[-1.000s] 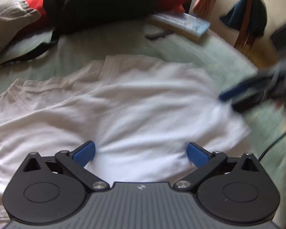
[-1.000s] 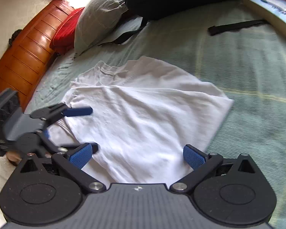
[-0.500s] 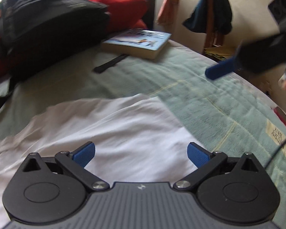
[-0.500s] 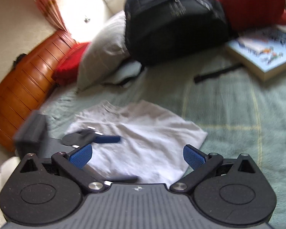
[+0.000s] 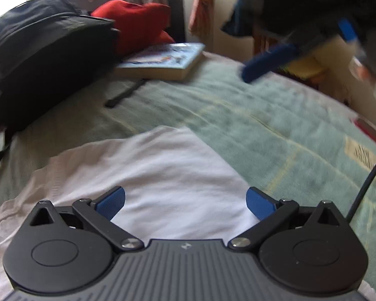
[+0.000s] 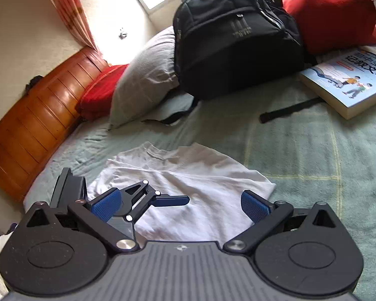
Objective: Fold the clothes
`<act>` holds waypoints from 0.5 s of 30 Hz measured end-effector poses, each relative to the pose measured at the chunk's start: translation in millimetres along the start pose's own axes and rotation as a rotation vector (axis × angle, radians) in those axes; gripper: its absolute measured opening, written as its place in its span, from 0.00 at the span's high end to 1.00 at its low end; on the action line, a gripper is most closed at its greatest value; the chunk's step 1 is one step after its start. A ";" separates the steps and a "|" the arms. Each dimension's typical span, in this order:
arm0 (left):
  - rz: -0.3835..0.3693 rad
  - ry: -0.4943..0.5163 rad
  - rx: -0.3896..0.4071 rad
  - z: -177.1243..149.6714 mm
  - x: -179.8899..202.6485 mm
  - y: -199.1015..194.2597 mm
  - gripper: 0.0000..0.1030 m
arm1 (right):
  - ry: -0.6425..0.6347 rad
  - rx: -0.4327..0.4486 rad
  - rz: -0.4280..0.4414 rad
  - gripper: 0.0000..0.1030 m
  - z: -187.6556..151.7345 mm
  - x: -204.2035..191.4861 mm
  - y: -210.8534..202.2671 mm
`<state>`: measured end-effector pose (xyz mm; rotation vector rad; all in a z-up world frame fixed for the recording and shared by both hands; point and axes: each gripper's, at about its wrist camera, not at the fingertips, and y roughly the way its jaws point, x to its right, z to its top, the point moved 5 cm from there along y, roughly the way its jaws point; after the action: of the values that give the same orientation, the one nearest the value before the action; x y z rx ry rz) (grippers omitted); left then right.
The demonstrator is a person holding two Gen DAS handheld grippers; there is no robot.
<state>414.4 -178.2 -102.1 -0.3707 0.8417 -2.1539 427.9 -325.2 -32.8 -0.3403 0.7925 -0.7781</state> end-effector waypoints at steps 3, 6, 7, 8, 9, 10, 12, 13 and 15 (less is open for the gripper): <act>0.007 -0.073 -0.004 0.6 -23.4 11.2 0.01 | -0.010 -0.005 0.020 0.00 -1.1 -5.3 3.1; 0.022 -0.157 -0.042 -4.6 -46.3 25.4 0.01 | -0.024 -0.032 0.005 0.00 -3.5 -7.9 10.6; 0.027 -0.177 -0.034 -4.4 -52.2 23.0 0.01 | -0.025 -0.039 0.002 0.00 -4.0 -7.9 12.5; 0.037 -0.197 -0.033 -3.9 -56.9 18.2 0.01 | -0.023 -0.042 0.004 0.00 -4.3 -7.5 13.7; 0.047 -0.211 -0.033 -3.0 -61.4 12.4 0.01 | -0.019 -0.043 0.005 0.00 -4.4 -6.5 14.1; 0.055 -0.212 -0.030 -2.5 -64.8 5.6 0.01 | -0.014 -0.044 0.006 0.00 -4.4 -5.5 14.4; 0.071 -0.193 -0.021 -4.3 -67.9 -10.2 0.01 | -0.007 -0.045 0.002 0.00 -4.2 -3.2 14.5; 0.072 -0.173 -0.019 -7.4 -66.9 -17.3 0.01 | -0.001 -0.045 0.000 0.00 -4.0 -1.7 14.6; 0.084 -0.121 -0.033 -17.9 -61.7 -26.3 0.01 | 0.011 -0.043 -0.005 0.00 -2.9 0.2 15.6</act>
<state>430.9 -111.0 -96.9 -0.4698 0.8102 -2.0214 433.5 -314.8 -43.3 -0.3769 0.8195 -0.7695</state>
